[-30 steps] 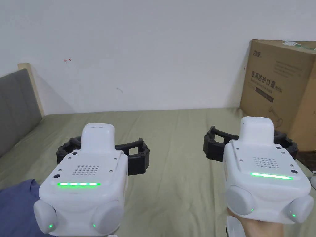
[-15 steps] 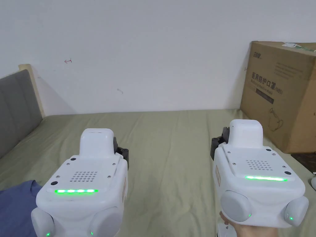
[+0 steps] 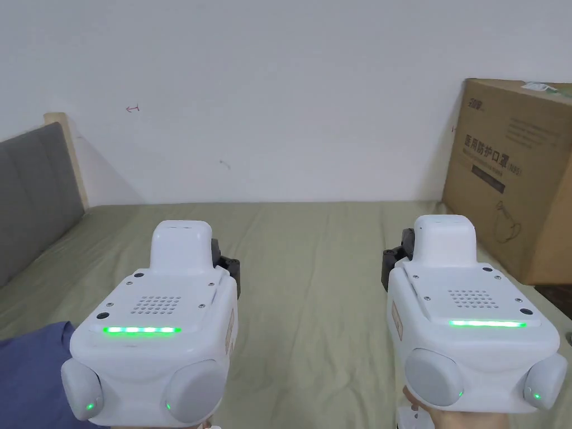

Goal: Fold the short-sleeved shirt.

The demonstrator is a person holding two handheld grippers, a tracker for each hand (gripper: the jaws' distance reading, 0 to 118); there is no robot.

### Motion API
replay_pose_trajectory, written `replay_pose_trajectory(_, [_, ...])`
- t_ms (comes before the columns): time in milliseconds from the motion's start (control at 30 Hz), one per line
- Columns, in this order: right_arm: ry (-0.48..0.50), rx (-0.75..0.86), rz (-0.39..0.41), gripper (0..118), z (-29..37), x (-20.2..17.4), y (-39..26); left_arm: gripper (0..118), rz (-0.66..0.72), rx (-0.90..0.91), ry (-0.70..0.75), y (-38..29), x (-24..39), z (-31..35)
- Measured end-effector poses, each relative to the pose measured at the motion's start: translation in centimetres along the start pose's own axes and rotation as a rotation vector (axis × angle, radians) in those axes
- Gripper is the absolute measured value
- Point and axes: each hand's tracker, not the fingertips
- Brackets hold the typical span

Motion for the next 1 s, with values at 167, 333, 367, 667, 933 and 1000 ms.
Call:
replay_pose_trajectory(167, [0.111,-0.008,-0.014,2,-0.7,-2.4,0.7,0,0.013,-0.001,0.085,0.4,-3.0,1.3])
replay_pose_trajectory(333, [0.282,-0.019,-0.023,2,-1.7,-7.8,1.0,0,0.004,-0.001,0.269,0.5,-7.9,4.4])
replay_pose_trajectory(367, [0.321,-0.021,-0.021,2,-1.7,-9.0,0.9,0,0.014,-0.01,0.3,0.6,-9.0,5.0])
replay_pose_trajectory(667, [0.502,-0.06,0.018,2,-1.4,-16.4,0.0,0,0.043,-0.071,0.48,-0.8,-15.3,7.9])
replay_pose_trajectory(933, [0.523,-0.121,0.049,2,-2.6,-17.6,-1.6,0,0.131,-0.243,0.451,-4.1,-17.8,3.7])
replay_pose_trajectory(1000, [0.523,-0.143,0.05,2,-3.3,-17.7,-2.3,17,0.156,-0.323,0.439,-5.6,-18.5,1.7])
